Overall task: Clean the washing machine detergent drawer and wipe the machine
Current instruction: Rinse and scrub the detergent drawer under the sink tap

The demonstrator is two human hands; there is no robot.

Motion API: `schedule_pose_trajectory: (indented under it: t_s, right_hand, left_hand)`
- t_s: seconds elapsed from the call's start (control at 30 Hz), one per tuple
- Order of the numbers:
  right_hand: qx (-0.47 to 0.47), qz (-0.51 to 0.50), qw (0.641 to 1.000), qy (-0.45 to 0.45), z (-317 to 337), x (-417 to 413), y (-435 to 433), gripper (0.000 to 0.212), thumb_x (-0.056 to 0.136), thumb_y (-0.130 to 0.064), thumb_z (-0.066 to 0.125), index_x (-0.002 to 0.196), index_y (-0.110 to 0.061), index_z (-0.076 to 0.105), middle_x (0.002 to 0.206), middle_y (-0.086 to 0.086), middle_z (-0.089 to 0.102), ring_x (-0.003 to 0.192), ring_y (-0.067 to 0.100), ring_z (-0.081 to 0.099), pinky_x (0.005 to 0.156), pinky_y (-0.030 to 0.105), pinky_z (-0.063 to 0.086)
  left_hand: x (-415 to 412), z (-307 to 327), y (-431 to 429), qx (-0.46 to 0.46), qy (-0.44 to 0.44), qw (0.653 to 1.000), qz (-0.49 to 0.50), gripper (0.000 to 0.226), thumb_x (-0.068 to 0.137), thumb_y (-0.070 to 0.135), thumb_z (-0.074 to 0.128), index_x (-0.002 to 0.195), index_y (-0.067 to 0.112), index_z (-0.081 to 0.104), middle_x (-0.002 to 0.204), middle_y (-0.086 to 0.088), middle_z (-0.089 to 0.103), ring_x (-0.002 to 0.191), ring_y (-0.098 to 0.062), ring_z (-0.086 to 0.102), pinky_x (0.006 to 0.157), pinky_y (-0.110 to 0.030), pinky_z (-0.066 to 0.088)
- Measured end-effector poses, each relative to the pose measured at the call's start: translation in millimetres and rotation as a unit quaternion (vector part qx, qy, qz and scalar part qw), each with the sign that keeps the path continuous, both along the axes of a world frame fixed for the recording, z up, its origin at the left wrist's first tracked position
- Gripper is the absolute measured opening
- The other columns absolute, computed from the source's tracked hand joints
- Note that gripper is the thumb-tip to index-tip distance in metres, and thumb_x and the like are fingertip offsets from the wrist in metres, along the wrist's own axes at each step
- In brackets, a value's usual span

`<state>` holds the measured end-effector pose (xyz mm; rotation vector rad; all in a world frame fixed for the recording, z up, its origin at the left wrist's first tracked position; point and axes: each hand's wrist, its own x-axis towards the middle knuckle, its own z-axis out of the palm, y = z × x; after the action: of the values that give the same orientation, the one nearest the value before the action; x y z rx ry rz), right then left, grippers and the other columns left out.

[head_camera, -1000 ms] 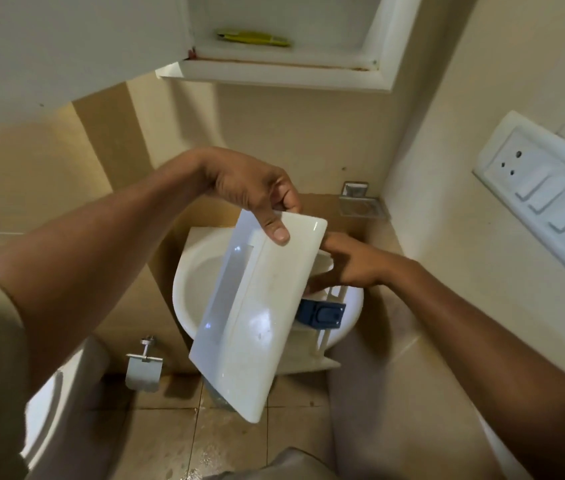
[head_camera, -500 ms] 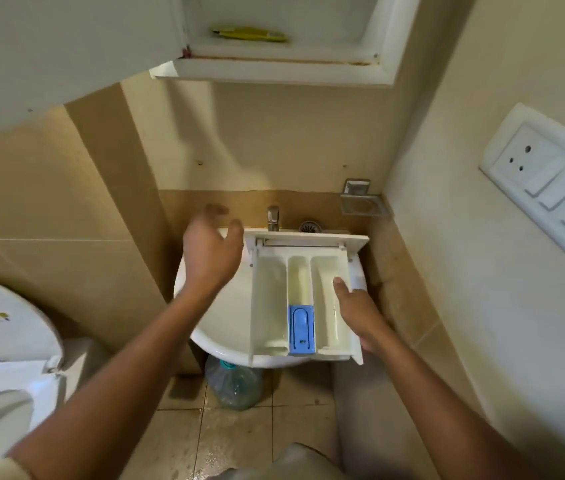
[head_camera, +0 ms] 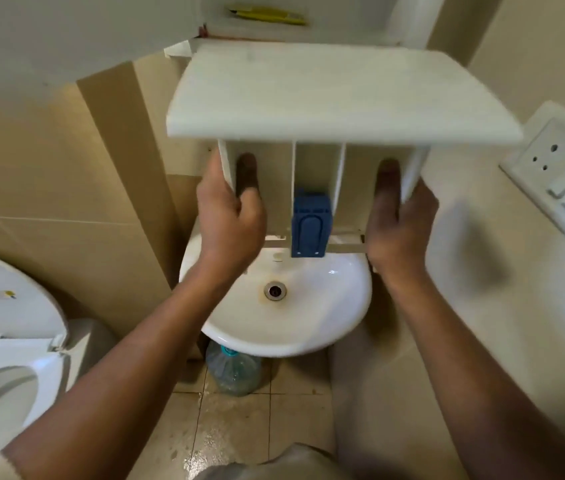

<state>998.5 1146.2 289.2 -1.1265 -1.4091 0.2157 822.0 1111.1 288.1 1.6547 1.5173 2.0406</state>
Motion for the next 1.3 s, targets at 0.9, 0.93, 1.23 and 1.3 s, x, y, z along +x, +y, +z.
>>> schedule_pose_trajectory:
  t_s: [0.9, 0.93, 1.23, 1.3]
  right_hand:
    - [-0.645, 0.097, 0.75, -0.104, -169.3, 2.8, -4.6, 0.016, 0.097, -0.012, 0.048, 0.082, -0.007, 0.053, 0.078, 0.006, 0.054, 0.065, 0.015, 0.05, 0.053, 0.025, 0.036]
    - [-0.663, 0.097, 0.733, -0.114, -179.4, 7.1, -6.6, 0.013, 0.096, -0.012, 0.047, 0.085, -0.007, 0.052, 0.079, 0.006, 0.054, 0.066, 0.016, 0.051, 0.051, 0.025, 0.035]
    - [-0.211, 0.018, 0.977, -0.015, -22.7, 20.0, 30.7, 0.023, 0.095, -0.032, 0.057, 0.087, -0.012, 0.063, 0.073, -0.003, 0.062, 0.073, 0.017, 0.06, 0.068, 0.027, 0.044]
    - [-0.065, 0.013, 0.996, 0.052, -8.8, 19.4, 16.3, 0.024, 0.097, -0.033, 0.053, 0.08, -0.019, 0.062, 0.068, -0.006, 0.061, 0.064, 0.008, 0.058, 0.065, 0.025, 0.045]
  left_hand:
    - [-11.9, -150.7, 7.1, -0.653, -0.05, 0.756, -0.015, 0.03, 0.099, 0.008, 0.046, 0.125, -0.003, 0.057, 0.101, -0.012, 0.058, 0.095, -0.026, 0.06, 0.074, -0.029, 0.046]
    - [-12.6, -163.7, 3.2, -0.68, -0.056, 0.731, -0.02, 0.031, 0.1, 0.008, 0.046, 0.127, -0.004, 0.055, 0.102, -0.012, 0.055, 0.096, -0.027, 0.058, 0.077, -0.031, 0.044]
    - [6.7, -19.3, 18.8, -0.205, -0.043, 0.977, -0.027, 0.017, 0.1, 0.003, 0.044, 0.093, 0.009, 0.058, 0.066, 0.004, 0.053, 0.05, -0.003, 0.053, 0.046, -0.019, 0.04]
    - [10.8, 0.8, 12.4, -0.077, 0.006, 0.996, -0.05, 0.014, 0.096, -0.001, 0.045, 0.103, 0.002, 0.057, 0.067, 0.006, 0.052, 0.052, -0.008, 0.052, 0.047, -0.023, 0.04]
